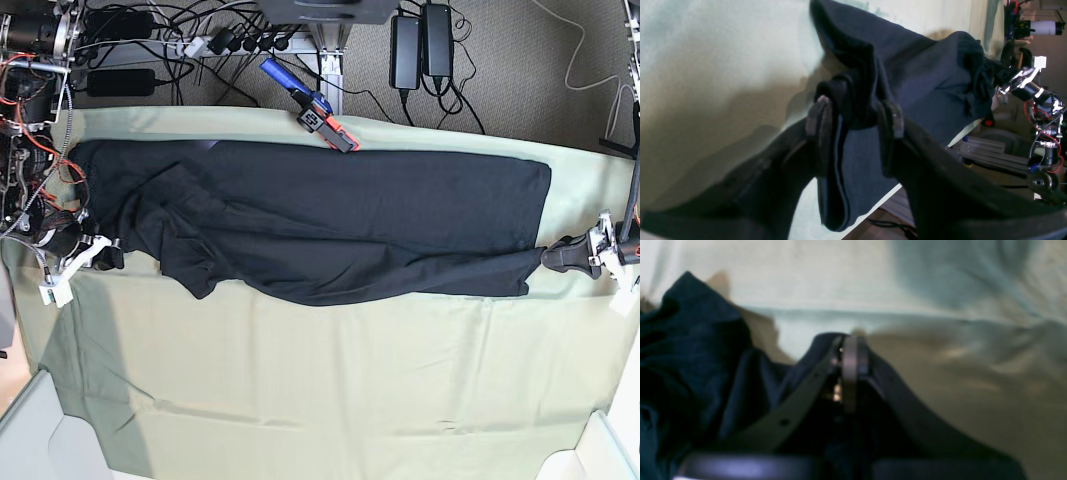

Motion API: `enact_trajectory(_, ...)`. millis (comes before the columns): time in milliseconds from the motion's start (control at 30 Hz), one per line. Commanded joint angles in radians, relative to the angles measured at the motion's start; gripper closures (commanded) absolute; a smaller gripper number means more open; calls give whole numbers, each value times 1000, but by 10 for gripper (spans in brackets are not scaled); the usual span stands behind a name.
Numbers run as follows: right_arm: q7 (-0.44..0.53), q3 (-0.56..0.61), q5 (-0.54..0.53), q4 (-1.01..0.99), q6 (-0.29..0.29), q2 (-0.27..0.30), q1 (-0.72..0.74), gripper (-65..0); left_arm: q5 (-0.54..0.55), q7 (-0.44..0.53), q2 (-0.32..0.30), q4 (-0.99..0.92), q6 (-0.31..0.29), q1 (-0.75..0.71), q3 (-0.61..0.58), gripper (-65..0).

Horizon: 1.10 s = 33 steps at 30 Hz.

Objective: Fold the T-shirt properly
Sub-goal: 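Pull the shirt end with the left gripper toward the right gripper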

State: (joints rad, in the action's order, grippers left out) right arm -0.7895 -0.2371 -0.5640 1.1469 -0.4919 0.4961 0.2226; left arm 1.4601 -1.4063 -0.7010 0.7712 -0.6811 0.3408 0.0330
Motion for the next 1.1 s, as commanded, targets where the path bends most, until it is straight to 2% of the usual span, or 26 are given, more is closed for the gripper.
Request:
enact_trajectory(0,13,-7,10,12,-69,9,21,0,23,10,-25,14,-17,22,6,-263)
enact_trajectory(133,13,-7,22,12,-69,3,21,0,23,10,-27,14,-17,22,6,-264)
enact_trajectory(300,14,-7,22,12,-69,5,19,0,23,10,-66,14,-17,22,6,-377)
enact_trajectory(433,12,-7,5,12,-69,5,19,0,23,10,-86,14,-17,22,6,-391)
enact_trajectory(567,8,-7,-13,12,-69,5,19,0,23,10,-68,14,-17,21,5,-391)
enact_trajectory(1067,-4,-7,-20,12,-69,5,19,0,15,10,59,14,-17,-13,5,-391)
